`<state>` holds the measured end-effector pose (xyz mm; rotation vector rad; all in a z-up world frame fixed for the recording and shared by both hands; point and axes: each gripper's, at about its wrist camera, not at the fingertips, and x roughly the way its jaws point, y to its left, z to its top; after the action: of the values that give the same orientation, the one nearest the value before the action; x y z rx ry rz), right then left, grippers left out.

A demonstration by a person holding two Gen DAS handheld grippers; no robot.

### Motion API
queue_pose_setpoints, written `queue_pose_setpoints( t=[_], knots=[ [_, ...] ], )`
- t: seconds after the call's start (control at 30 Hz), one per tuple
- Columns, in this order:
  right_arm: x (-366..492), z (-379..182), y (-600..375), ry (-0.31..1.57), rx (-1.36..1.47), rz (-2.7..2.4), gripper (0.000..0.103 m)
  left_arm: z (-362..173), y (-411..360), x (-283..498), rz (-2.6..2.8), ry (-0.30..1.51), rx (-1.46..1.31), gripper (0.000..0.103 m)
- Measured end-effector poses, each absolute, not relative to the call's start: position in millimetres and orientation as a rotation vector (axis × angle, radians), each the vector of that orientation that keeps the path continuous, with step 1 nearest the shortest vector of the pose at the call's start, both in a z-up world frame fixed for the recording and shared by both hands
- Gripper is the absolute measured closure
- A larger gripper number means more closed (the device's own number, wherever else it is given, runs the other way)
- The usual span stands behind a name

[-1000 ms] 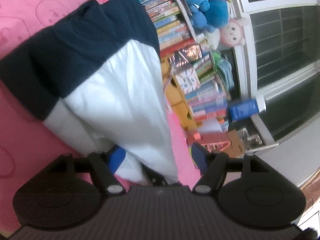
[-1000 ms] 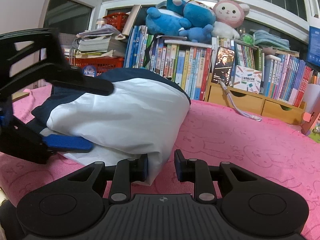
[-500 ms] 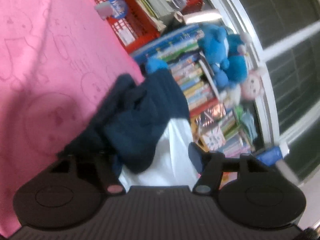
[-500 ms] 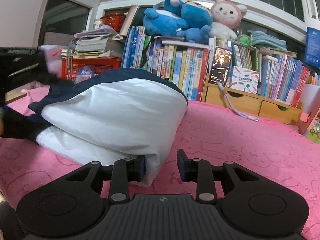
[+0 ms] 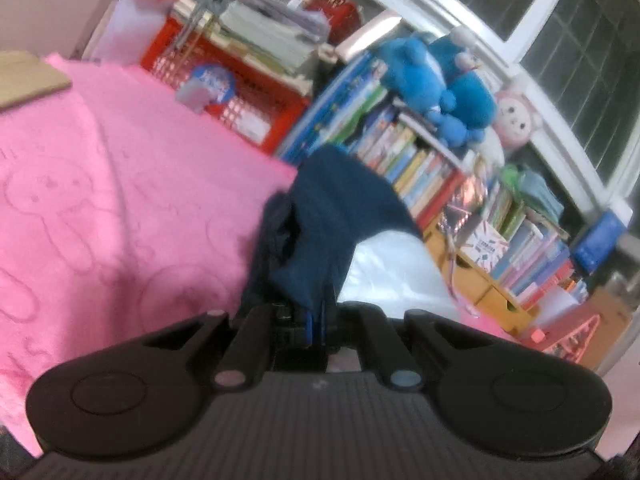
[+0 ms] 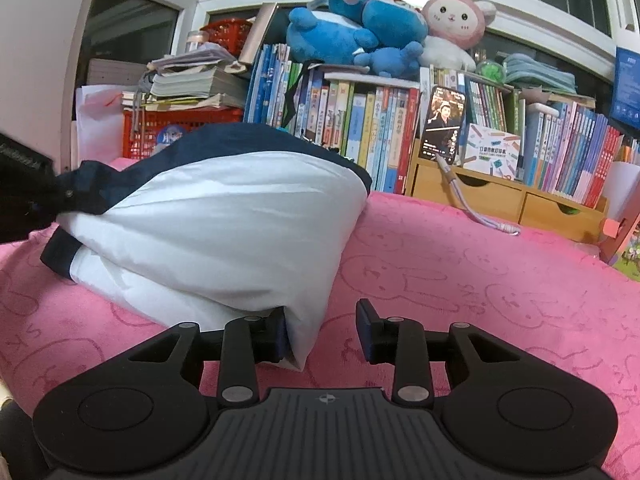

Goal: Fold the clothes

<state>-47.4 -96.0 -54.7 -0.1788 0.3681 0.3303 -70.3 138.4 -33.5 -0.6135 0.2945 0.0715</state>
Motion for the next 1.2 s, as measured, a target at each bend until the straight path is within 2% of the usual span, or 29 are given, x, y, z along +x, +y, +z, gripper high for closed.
queue_pose_setpoints(
  t=[0.17, 0.3, 0.33, 0.37, 0.4, 0.43, 0.47, 0.5, 0.53, 0.57, 0.7, 0.93, 1.0, 1.2],
  knots=[
    [-48.1, -54.7, -95.1, 0.356, -0.188, 0.337, 0.069, -29.8, 138.8, -74.7, 0.086, 0.299, -0.561, 0.1],
    [-51.0, -52.9, -88.8, 0.33, -0.224, 0.375, 0.066, -42.8, 148.2, -63.2, 0.026, 0.339, -0.694, 0.096],
    [-52.3, -52.6, -86.6, 0.324, -0.232, 0.377, 0.066, -43.0, 151.2, -59.3, -0.005, 0.339, -0.728, 0.086],
    [-51.6, -52.5, -84.3, 0.326, -0.238, 0.37, 0.065, -44.0, 154.5, -55.3, -0.03, 0.337, -0.757, 0.069],
    [-51.0, -52.4, -82.0, 0.328, -0.244, 0.363, 0.065, -45.8, 157.9, -49.3, -0.056, 0.341, -0.788, 0.061],
    [-49.4, -52.6, -81.6, 0.333, -0.239, 0.36, 0.065, -48.0, 161.5, -42.9, -0.075, 0.347, -0.82, 0.059],
    [-47.5, -52.5, -82.0, 0.343, -0.23, 0.355, 0.065, -50.7, 164.9, -36.0, -0.072, 0.362, -0.852, 0.066],
    [-45.6, -52.2, -83.1, 0.351, -0.219, 0.345, 0.065, -50.6, 166.3, -33.8, -0.057, 0.368, -0.859, 0.079],
    [-43.8, -52.3, -84.4, 0.36, -0.208, 0.337, 0.065, -47.2, 165.7, -37.2, -0.047, 0.352, -0.841, 0.097],
    [-42.5, -52.4, -86.3, 0.366, -0.196, 0.328, 0.066, -43.8, 165.0, -40.6, -0.038, 0.336, -0.823, 0.099],
    [-37.1, -53.3, -92.6, 0.393, -0.146, 0.316, 0.065, -31.6, 156.0, -58.7, -0.02, 0.303, -0.689, 0.099],
    [-36.6, -53.0, -90.4, 0.407, -0.171, 0.331, 0.066, -56.0, 163.3, -63.8, 0.024, 0.367, -0.732, 0.098],
    [-33.2, -51.7, -89.6, 0.434, -0.165, 0.352, 0.074, -57.9, 163.6, -64.5, 0.027, 0.373, -0.724, 0.098],
    [-7.7, -41.9, -103.1, 0.544, -0.012, 0.441, 0.082, -57.8, 161.1, -60.3, 0.014, 0.386, -0.716, 0.098]
  ],
)
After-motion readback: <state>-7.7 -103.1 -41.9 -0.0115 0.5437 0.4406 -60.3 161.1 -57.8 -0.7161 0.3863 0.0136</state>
